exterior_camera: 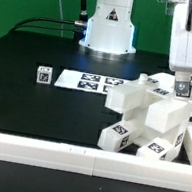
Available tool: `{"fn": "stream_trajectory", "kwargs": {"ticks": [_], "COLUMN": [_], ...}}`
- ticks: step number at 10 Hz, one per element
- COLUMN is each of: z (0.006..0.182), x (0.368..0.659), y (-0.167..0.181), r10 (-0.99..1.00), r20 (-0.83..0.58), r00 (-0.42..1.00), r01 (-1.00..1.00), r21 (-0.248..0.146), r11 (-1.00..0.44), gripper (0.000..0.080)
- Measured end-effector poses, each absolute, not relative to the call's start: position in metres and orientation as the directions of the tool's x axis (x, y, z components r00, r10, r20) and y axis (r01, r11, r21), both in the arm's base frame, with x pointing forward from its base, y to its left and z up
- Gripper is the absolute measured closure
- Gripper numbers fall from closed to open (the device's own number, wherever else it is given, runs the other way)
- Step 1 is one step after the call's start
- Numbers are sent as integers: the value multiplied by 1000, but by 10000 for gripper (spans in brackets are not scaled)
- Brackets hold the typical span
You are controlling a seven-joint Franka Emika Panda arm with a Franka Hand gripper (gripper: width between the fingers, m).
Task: Assemble chair
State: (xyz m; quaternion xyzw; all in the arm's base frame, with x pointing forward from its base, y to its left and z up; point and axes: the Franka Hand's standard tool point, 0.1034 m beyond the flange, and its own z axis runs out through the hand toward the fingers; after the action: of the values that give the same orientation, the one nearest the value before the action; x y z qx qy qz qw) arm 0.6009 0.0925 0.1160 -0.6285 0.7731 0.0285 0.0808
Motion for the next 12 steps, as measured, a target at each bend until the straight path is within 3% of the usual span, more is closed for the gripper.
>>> {"fn": "stream_trajectory", "kwargs": {"ticks": [2, 4, 5, 6, 8, 10, 12], "z": [115, 113, 113, 113, 113, 120, 125], "x": [601, 600, 600, 600, 600, 605, 603], "y": [93, 93, 93, 93, 93, 98, 106], "r10": [-974, -974, -975, -975, -976, -987, -929], "r20": [-158, -157, -157, -156, -156, -152, -122], "r00": [-164, -161, -160, -160, -153, 46, 348], "r01": [-982, -983, -983, -983, -984, -996, -937], "r21": [-64, -62, -62, -62, -63, -83, -74], "r11": [176, 172, 172, 171, 164, -34, -341], "gripper": [518, 273, 273, 173, 152, 151, 151]}}
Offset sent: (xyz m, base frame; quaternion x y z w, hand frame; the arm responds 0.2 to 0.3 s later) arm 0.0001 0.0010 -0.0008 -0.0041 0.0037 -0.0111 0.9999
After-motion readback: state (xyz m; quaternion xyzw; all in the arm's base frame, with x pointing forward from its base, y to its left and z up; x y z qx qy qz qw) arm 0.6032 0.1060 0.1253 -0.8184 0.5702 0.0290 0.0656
